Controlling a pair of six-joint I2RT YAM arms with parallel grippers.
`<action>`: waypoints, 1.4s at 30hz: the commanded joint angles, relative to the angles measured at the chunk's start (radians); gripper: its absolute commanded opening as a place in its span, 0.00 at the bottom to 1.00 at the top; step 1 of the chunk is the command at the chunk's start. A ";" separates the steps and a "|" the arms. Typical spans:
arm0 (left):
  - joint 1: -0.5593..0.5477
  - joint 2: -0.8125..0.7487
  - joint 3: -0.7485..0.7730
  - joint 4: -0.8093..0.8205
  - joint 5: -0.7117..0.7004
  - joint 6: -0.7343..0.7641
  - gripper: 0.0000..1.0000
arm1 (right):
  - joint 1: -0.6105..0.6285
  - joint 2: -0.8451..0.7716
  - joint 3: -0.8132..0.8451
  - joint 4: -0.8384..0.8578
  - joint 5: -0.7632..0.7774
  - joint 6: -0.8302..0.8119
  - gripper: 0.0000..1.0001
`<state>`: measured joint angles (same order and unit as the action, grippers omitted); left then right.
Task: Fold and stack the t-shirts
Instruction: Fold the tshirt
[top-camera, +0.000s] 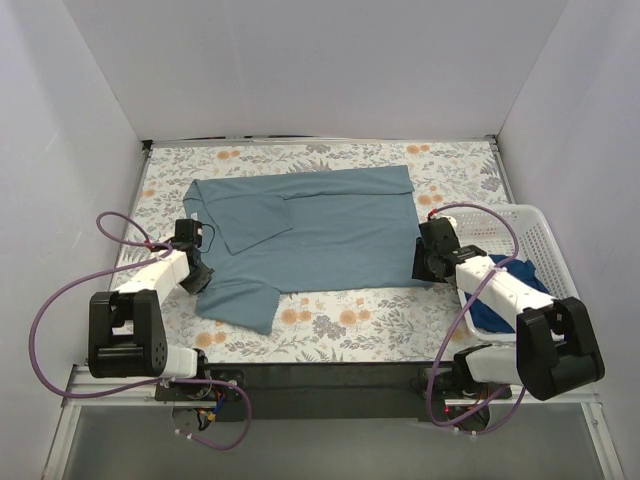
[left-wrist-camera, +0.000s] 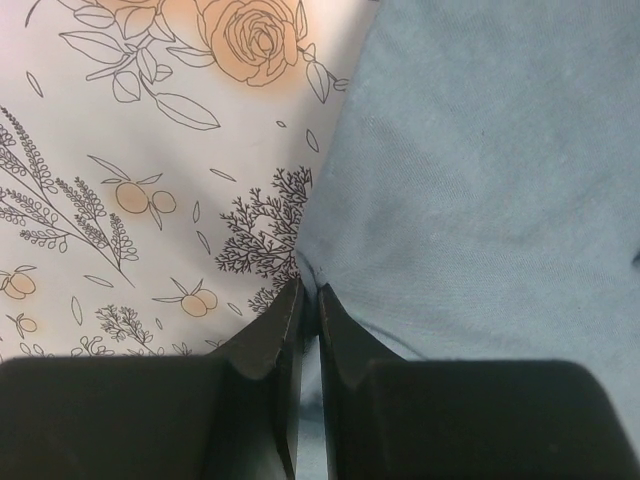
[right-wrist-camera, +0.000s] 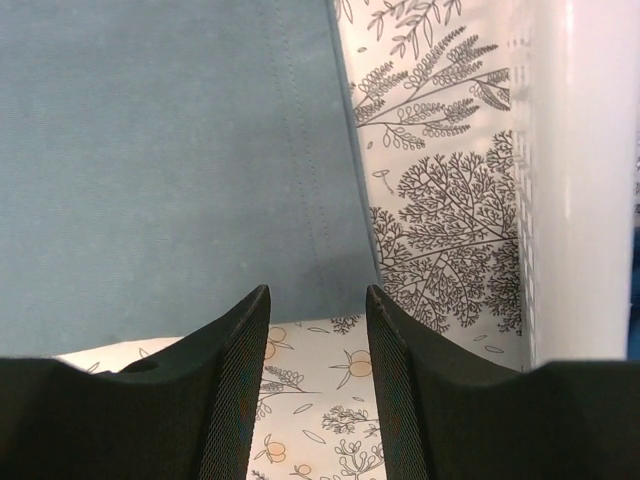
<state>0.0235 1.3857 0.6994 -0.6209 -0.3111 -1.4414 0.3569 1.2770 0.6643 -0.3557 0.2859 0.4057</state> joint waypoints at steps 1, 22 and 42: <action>0.006 -0.027 -0.012 -0.029 -0.069 -0.031 0.00 | -0.006 0.018 -0.002 -0.026 0.055 0.030 0.49; 0.056 -0.053 -0.011 -0.051 -0.129 -0.071 0.00 | -0.004 0.016 0.037 -0.077 -0.056 0.013 0.46; 0.056 -0.065 -0.012 -0.046 -0.123 -0.063 0.00 | -0.004 0.093 -0.014 -0.063 -0.117 0.022 0.45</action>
<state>0.0731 1.3479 0.6884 -0.6621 -0.3859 -1.5070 0.3546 1.3441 0.6640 -0.4347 0.1993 0.4213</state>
